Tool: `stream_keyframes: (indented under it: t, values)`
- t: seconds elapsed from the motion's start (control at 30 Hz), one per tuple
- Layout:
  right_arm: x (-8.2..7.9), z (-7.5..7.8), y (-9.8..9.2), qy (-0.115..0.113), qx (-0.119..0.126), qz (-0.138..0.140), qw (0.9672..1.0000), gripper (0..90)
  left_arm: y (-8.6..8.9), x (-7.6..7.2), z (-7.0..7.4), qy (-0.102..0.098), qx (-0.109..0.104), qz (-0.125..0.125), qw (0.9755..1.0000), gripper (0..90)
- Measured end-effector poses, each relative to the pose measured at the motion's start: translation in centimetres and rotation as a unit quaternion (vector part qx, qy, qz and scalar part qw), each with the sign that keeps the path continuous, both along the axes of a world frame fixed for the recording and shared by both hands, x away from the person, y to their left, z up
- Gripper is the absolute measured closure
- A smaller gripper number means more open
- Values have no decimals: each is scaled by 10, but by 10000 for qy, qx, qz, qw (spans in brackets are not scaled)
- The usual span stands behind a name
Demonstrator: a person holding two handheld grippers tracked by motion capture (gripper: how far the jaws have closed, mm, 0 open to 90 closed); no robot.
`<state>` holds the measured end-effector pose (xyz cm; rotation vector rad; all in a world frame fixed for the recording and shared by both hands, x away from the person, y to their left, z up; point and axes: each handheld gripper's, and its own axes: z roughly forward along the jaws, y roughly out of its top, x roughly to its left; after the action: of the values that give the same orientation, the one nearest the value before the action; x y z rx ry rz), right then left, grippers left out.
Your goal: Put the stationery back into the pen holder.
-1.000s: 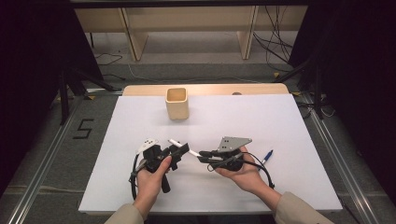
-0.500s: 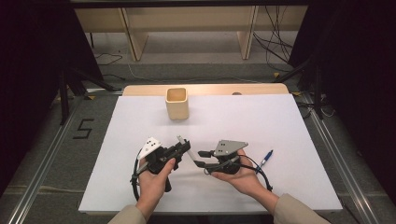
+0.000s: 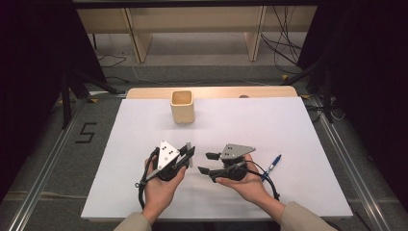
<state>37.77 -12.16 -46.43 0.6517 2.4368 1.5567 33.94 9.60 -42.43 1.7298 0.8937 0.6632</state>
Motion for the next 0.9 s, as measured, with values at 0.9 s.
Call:
stream_keyframes:
  t: [0.9]
  values:
    - [0, -1, 4, -94, -9, -162, 9998, 371, -4, 11, -3, -95, 71, 59, 9999, 786]
